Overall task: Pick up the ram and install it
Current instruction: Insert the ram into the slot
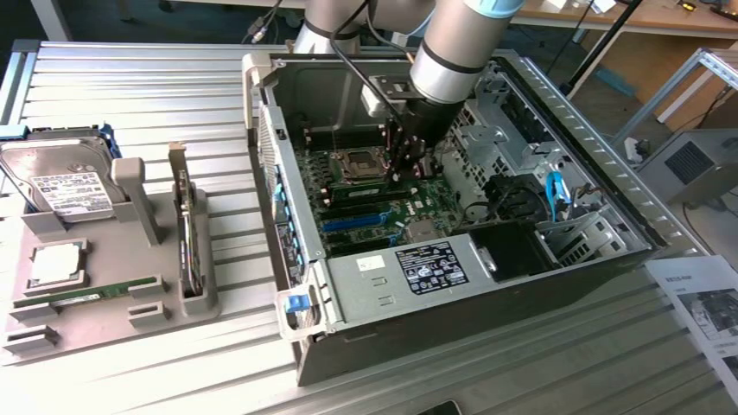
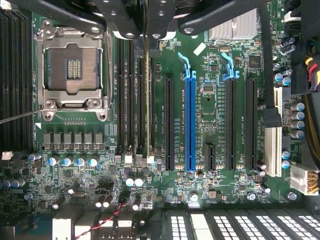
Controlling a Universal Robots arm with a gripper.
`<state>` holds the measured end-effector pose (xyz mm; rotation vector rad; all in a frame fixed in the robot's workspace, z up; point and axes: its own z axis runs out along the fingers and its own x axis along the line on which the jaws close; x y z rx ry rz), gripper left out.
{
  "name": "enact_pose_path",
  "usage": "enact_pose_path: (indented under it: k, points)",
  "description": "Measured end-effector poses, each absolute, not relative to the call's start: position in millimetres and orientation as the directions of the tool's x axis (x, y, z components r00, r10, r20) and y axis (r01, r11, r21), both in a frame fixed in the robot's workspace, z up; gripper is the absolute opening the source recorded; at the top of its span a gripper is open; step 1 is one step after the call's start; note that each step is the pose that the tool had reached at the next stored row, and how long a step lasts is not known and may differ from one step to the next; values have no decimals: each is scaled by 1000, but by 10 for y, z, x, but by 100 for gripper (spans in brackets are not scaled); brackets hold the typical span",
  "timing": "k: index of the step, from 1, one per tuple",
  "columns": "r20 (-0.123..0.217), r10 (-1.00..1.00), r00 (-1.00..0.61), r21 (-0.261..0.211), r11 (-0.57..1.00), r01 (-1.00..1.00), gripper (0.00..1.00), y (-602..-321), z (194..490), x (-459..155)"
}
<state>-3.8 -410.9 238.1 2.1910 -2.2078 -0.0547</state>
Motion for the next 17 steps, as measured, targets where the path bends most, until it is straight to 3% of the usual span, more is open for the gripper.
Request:
enact_pose_path:
  k: [17]
  points:
    - [-3,-1000,-8,46,8,-999,12,-4109,2368,-38]
